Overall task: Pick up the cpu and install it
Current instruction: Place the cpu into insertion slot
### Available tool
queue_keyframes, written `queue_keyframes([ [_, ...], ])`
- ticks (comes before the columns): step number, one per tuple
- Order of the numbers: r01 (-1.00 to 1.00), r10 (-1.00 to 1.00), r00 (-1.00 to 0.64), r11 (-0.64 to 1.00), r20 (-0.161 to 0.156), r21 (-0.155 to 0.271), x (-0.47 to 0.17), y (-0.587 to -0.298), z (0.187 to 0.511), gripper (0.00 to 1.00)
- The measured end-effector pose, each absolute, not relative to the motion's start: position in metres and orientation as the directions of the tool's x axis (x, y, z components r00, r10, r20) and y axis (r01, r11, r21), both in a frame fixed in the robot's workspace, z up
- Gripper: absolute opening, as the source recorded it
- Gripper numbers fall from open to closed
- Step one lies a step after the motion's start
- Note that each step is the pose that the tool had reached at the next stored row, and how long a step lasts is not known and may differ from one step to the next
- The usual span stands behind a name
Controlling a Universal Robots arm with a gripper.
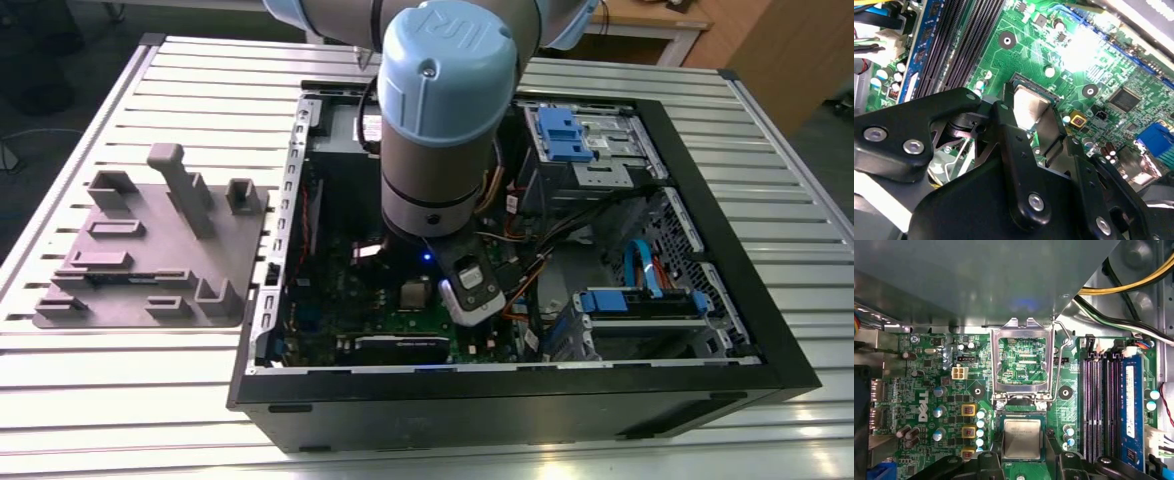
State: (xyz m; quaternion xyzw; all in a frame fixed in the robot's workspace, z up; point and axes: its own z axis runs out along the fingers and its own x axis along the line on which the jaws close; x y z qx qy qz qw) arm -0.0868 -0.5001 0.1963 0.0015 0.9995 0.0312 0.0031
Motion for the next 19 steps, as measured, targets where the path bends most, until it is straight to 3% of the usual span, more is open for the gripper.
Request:
queue_keyframes([
  [6, 0.003, 0.003, -1.000, 0.998, -0.006, 0.063, -0.087, -0.500, 0.205, 0.44],
  [10, 0.003, 0.003, -1.000, 0.998, -0.006, 0.063, -0.087, -0.500, 0.211, 0.26],
  [11, 0.003, 0.003, -1.000, 0.998, -0.006, 0.063, -0.087, -0.500, 0.212, 0.26],
  [13, 0.003, 0.003, -1.000, 0.998, -0.006, 0.064, -0.087, -0.500, 0.213, 0.14],
  [19, 0.003, 0.003, -1.000, 0.998, -0.006, 0.064, -0.087, -0.500, 0.214, 0.10],
])
